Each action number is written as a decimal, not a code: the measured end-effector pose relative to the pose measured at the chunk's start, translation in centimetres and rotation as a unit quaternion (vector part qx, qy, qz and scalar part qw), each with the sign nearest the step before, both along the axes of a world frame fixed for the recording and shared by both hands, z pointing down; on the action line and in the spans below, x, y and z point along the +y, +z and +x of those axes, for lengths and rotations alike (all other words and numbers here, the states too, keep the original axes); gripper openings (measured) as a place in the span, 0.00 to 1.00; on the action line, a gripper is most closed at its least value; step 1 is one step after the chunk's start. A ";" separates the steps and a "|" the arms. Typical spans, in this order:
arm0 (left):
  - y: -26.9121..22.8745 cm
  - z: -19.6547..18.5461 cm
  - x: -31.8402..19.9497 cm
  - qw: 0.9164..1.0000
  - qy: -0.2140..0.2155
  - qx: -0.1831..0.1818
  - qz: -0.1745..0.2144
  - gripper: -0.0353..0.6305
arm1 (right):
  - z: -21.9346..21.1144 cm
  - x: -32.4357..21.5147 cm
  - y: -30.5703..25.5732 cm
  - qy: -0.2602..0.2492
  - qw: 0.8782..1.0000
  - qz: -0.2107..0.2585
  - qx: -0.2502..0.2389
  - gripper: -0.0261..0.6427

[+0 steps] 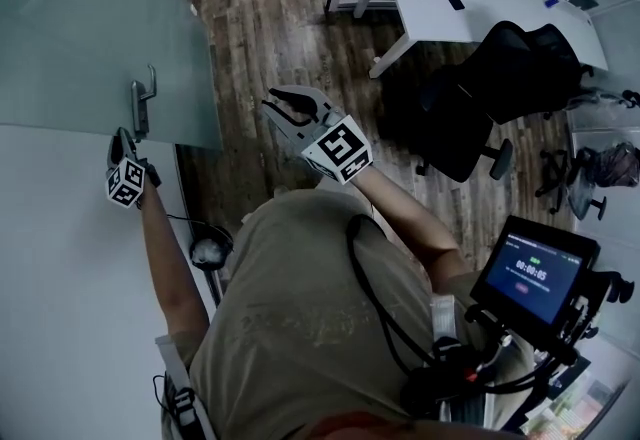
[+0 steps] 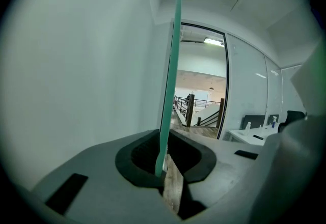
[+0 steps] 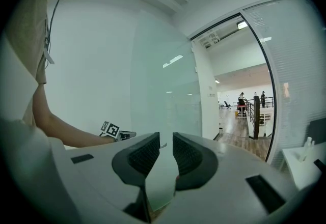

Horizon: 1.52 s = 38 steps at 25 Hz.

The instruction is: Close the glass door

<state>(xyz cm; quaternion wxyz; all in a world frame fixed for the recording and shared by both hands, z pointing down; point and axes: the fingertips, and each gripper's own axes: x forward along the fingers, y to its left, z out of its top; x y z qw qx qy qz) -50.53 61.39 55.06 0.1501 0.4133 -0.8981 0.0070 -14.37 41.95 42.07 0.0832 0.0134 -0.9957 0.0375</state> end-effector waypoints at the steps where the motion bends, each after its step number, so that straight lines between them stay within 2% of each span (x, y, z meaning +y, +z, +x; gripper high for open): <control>1: 0.0 0.7 -0.6 1.000 0.003 -0.001 -0.004 0.14 | 0.4 -0.5 -0.1 0.000 1.000 -0.001 0.000 0.15; 15: 3.1 10.4 -7.2 0.998 0.056 0.004 -0.016 0.15 | 6.0 -4.2 1.2 0.011 1.000 0.007 -0.009 0.15; 31: 7.0 17.5 -14.5 0.993 0.113 0.020 -0.004 0.18 | 10.5 -6.7 4.2 0.030 0.999 0.022 -0.014 0.15; 38: 2.9 21.8 -23.6 0.988 0.152 0.006 -0.024 0.18 | 14.7 -13.6 1.3 0.044 0.999 0.005 -0.022 0.15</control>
